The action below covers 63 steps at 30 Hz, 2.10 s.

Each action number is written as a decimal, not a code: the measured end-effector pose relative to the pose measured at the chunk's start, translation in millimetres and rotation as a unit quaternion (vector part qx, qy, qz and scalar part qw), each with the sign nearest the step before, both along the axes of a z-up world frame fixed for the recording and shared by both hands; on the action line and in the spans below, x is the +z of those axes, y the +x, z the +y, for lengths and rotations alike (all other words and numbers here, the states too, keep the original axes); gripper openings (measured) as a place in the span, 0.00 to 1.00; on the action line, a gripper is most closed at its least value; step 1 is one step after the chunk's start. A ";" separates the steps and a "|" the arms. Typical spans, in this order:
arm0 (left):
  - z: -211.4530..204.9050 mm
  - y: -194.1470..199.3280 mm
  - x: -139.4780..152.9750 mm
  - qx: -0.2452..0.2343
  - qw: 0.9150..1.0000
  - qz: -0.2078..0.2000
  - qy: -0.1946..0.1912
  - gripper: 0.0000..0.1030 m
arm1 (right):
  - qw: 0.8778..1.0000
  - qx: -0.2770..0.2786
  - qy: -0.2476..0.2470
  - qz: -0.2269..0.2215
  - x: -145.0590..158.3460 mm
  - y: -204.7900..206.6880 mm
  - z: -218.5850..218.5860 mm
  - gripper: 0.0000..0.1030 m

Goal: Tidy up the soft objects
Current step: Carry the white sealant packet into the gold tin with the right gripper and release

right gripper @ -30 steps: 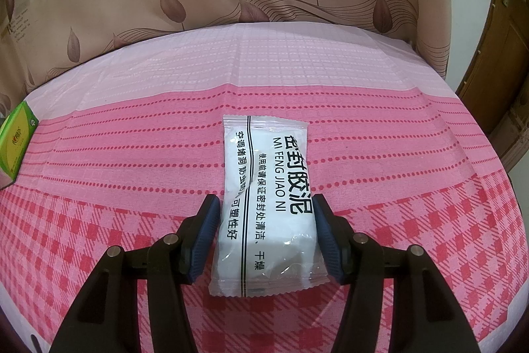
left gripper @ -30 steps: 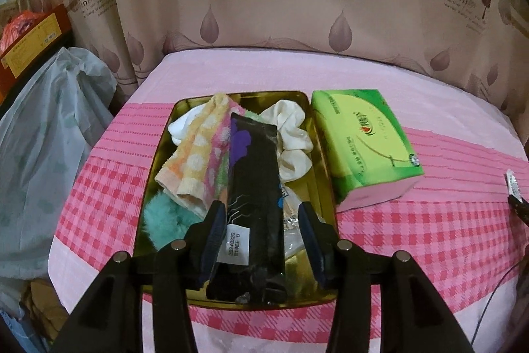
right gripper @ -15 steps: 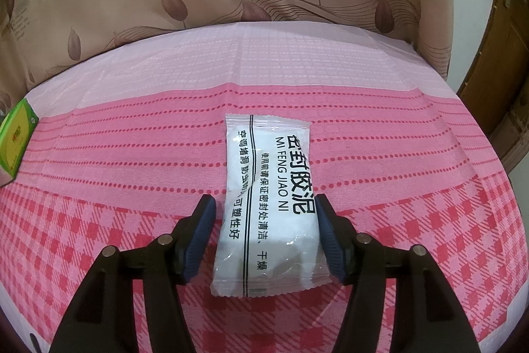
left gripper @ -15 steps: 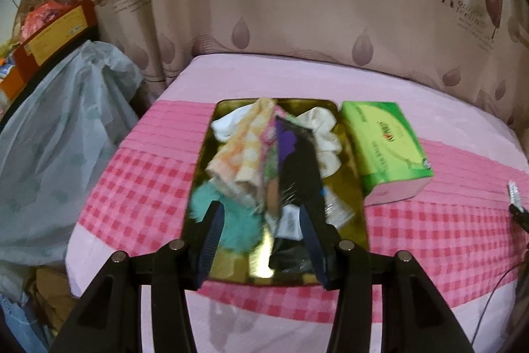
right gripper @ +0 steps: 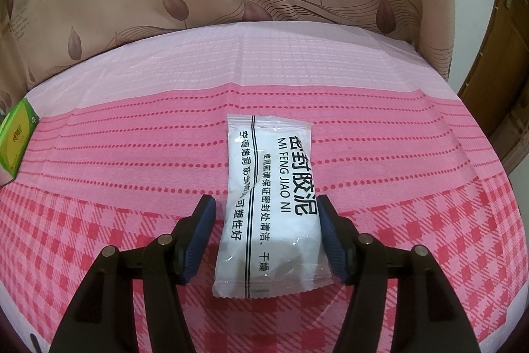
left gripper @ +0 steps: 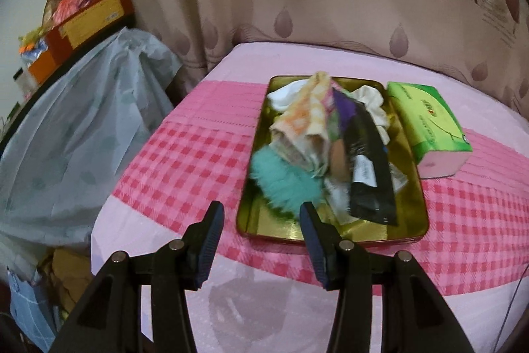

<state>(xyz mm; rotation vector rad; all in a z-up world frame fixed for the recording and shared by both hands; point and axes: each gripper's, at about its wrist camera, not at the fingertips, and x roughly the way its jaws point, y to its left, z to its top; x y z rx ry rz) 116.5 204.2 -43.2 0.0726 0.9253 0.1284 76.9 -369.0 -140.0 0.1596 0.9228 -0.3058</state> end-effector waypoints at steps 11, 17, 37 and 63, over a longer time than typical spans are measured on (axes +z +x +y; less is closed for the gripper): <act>18.4 4.6 -5.9 0.030 0.999 0.010 -0.022 0.47 | 1.000 -0.008 -0.014 0.004 2.2 6.5 8.4 0.47; 21.9 4.3 -5.6 0.038 0.999 0.009 -0.023 0.47 | 1.000 -0.017 -0.020 0.007 3.2 7.3 13.4 0.47; 23.2 -1.7 0.5 0.055 0.998 -0.008 -0.015 0.47 | 0.997 0.067 -0.013 -0.023 50.1 16.2 106.7 0.46; 39.2 -5.9 7.0 0.101 0.995 -0.026 -0.008 0.47 | 0.959 0.277 0.014 -0.061 99.4 44.5 325.2 0.46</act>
